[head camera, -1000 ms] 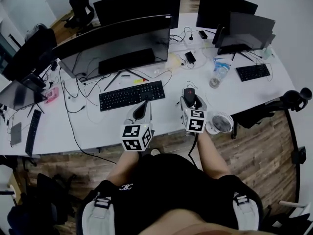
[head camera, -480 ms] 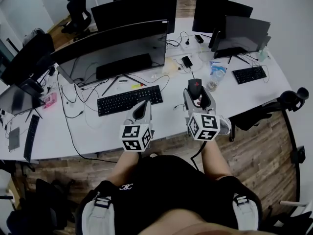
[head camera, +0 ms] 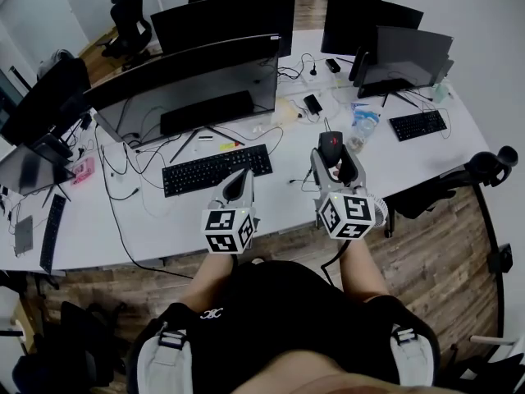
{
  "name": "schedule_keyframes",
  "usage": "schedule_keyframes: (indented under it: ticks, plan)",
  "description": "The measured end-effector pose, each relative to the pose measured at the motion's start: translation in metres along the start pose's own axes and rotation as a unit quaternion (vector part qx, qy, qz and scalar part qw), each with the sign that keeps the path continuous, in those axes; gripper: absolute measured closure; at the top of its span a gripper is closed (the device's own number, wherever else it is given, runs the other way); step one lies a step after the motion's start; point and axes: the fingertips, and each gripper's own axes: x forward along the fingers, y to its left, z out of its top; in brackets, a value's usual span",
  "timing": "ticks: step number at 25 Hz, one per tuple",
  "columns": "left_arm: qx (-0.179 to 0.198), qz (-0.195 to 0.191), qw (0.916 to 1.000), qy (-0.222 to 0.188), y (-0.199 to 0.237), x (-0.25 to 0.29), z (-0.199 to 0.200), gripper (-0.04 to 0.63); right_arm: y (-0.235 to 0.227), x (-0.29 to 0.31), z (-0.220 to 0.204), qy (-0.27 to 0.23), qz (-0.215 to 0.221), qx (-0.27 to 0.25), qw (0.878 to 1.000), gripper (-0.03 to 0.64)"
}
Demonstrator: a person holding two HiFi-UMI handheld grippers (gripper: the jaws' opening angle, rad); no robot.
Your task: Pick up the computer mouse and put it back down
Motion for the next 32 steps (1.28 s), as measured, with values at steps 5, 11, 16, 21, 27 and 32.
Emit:
schedule_keyframes:
  ticks: [5, 11, 16, 21, 27, 32]
  plan:
    - [0.000, 0.002, 1.0000, 0.004, 0.002, 0.001, -0.002, 0.541, -0.005, 0.005, -0.012, 0.015, -0.005, 0.005, 1.000, 0.331]
    - [0.000, 0.005, 1.0000, 0.006, 0.004, 0.000, -0.004, 0.541, -0.012, 0.014, -0.045, 0.048, -0.013, 0.008, 0.999, 0.331]
    - [0.001, 0.006, 0.9999, 0.009, 0.006, 0.000, -0.005, 0.541, -0.018, 0.021, -0.091, 0.097, -0.021, 0.014, 0.995, 0.331]
    - [0.000, 0.009, 0.9999, 0.011, 0.009, -0.002, -0.006, 0.541, -0.025, 0.024, -0.152, 0.163, -0.031, 0.017, 0.986, 0.331]
    - [0.000, 0.015, 0.9998, 0.012, 0.015, -0.007, -0.008, 0.541, -0.033, 0.020, -0.222, 0.242, -0.052, 0.015, 0.969, 0.331]
    - [0.001, 0.019, 0.9997, 0.013, 0.021, -0.010, -0.008, 0.541, -0.036, 0.012, -0.279, 0.311, -0.062, 0.013, 0.948, 0.331]
